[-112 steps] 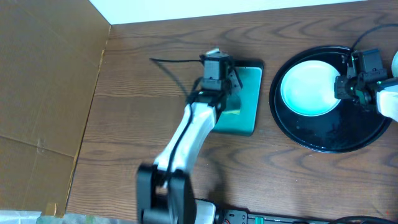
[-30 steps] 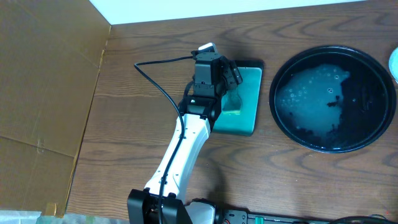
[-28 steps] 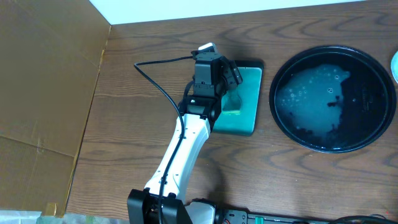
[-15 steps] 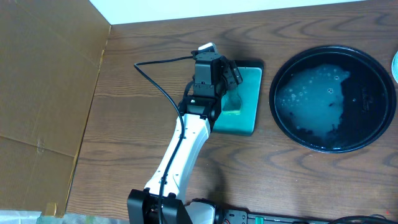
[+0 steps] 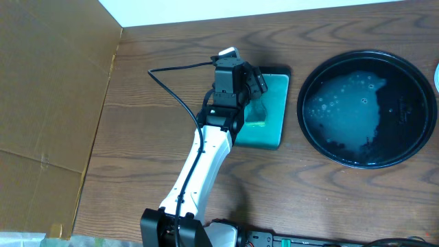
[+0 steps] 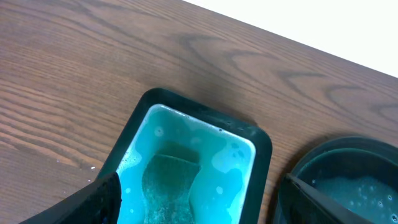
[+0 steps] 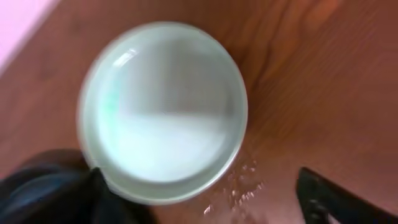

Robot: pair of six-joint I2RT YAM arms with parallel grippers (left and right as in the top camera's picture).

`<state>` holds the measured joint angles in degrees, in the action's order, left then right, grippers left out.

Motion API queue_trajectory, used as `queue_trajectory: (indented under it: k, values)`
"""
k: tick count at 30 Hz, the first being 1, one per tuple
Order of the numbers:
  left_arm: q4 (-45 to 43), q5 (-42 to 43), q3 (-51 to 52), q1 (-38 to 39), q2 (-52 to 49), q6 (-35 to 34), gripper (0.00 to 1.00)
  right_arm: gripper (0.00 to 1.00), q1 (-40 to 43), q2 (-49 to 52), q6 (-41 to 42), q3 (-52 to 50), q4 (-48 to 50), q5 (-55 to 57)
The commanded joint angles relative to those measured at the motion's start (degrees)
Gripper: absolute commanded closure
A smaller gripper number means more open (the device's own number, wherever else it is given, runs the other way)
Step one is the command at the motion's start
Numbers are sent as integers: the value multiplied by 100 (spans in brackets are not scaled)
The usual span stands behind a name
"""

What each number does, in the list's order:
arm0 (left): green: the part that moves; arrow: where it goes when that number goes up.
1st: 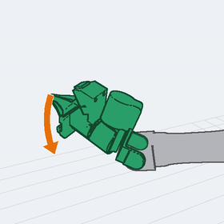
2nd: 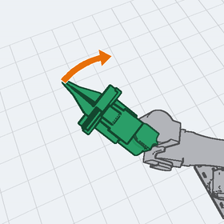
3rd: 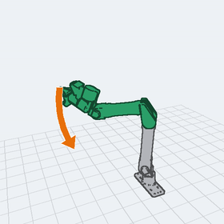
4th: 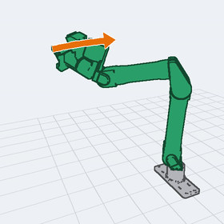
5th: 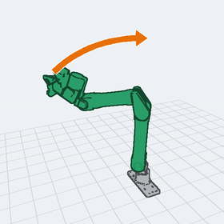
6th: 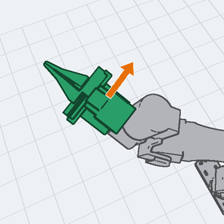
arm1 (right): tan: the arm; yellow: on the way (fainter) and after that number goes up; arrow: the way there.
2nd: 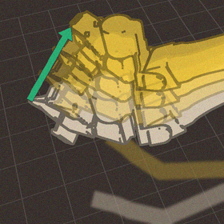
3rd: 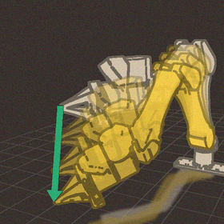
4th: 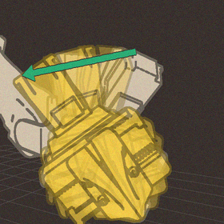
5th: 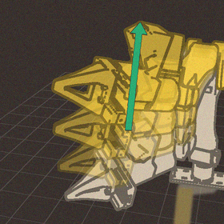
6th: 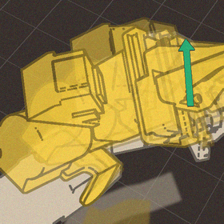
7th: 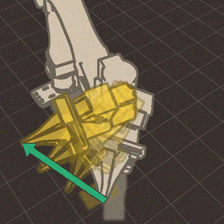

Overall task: Clean dirty plates on tray and stack at the side
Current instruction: 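Move the right gripper back toward the empty black tray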

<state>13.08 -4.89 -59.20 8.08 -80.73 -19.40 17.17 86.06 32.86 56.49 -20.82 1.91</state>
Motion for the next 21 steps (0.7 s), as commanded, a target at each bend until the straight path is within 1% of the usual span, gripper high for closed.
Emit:
queue_trajectory:
  k: [1, 5, 8, 10, 11, 14, 18, 21]
  values:
    - [0, -72, -44, -2, -20, 55, 19, 1, -195, -815, -37, 22, -426, 212]
    - [0, -72, -44, -2, -20, 55, 19, 1, -651, -1305, -81, -17, -1117, 212]
    - [0, -72, -44, -2, -20, 55, 19, 1, -1338, -1639, -83, -210, -1458, 455]
    - [0, -72, -44, -2, -20, 55, 19, 1, -1989, -1912, -151, -492, -1392, 638]
    - [0, -72, -44, -2, -20, 55, 19, 1, -2457, -2074, -251, -697, -1222, 710]
    - [0, -72, -44, -2, -20, 55, 19, 1, -3281, -2194, -442, -1073, -911, 706]
    - [0, -72, -44, -2, -20, 55, 19, 1, -4107, -2144, -444, -1401, -748, 702]
    - [0, -72, -44, -2, -20, 55, 19, 1, -4422, -2120, -444, -1475, -1185, 664]
